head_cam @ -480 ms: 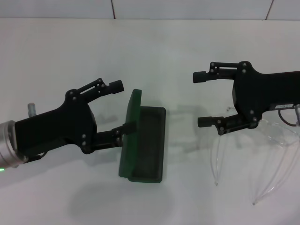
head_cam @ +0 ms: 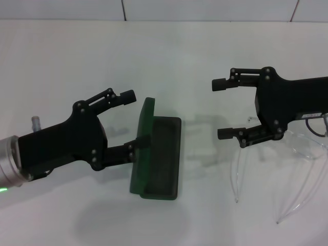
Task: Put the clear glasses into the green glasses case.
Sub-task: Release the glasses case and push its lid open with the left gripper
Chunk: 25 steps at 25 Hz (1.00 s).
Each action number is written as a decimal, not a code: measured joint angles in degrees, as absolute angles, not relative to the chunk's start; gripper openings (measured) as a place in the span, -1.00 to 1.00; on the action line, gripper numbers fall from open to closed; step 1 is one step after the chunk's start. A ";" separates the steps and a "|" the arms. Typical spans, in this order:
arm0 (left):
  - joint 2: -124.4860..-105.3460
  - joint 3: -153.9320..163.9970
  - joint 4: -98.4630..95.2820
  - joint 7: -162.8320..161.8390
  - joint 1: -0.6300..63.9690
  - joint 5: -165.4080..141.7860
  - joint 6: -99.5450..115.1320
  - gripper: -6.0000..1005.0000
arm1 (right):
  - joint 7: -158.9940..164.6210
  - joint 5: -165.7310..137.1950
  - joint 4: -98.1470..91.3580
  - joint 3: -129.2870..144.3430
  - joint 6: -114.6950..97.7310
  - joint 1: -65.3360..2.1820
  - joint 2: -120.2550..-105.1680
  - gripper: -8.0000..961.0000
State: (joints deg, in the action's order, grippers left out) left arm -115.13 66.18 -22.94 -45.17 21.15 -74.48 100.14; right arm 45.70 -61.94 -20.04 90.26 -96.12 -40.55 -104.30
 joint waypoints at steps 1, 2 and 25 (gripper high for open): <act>-115.13 66.18 -22.94 -45.17 21.15 -74.47 100.13 0.71 | 45.69 -61.98 -20.04 90.26 -96.12 -40.55 -104.28 0.75; -115.14 66.16 -22.94 -45.17 21.15 -74.43 100.11 0.71 | 45.67 -61.99 -20.04 90.26 -96.12 -40.52 -104.25 0.75; -119.45 63.10 -59.46 -113.76 17.31 -99.87 87.48 0.70 | 45.00 -65.57 -26.03 73.47 -87.28 -33.14 -106.40 0.75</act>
State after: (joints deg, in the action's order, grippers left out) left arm -119.45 63.10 -59.46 -113.76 17.31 -99.87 87.48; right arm 45.00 -65.57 -26.03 73.47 -87.28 -33.14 -106.40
